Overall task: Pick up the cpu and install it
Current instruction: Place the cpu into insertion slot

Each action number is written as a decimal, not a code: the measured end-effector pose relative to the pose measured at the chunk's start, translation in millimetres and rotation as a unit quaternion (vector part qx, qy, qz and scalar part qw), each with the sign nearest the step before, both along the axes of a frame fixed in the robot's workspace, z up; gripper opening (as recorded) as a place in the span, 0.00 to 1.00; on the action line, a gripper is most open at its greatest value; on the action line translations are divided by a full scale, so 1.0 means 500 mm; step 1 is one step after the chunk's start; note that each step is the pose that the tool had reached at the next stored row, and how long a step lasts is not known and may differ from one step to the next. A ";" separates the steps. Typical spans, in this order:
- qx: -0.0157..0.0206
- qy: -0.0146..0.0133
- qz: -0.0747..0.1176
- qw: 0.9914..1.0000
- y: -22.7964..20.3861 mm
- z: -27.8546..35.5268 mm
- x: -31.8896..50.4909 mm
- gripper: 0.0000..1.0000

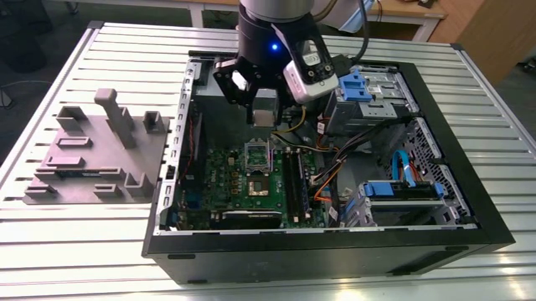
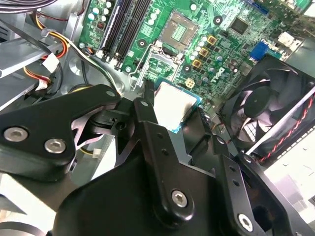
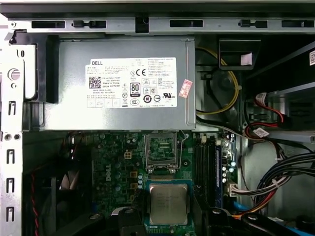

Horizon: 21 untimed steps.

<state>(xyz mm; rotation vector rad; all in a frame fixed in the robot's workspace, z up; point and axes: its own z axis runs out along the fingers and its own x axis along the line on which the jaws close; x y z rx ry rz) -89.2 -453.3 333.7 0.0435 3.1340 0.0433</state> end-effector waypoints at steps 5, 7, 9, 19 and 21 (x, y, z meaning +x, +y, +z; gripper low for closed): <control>0.000 0.000 0.000 1.000 0.0000 -0.008 0.000 0.47; 0.000 0.000 0.000 1.000 0.0000 -0.010 0.000 0.47; 0.000 0.000 0.000 1.000 0.0000 -0.013 0.000 0.47; 0.000 0.000 0.000 1.000 -0.0002 -0.024 0.000 0.47; 0.000 0.000 0.000 1.000 -0.0003 -0.027 0.000 0.47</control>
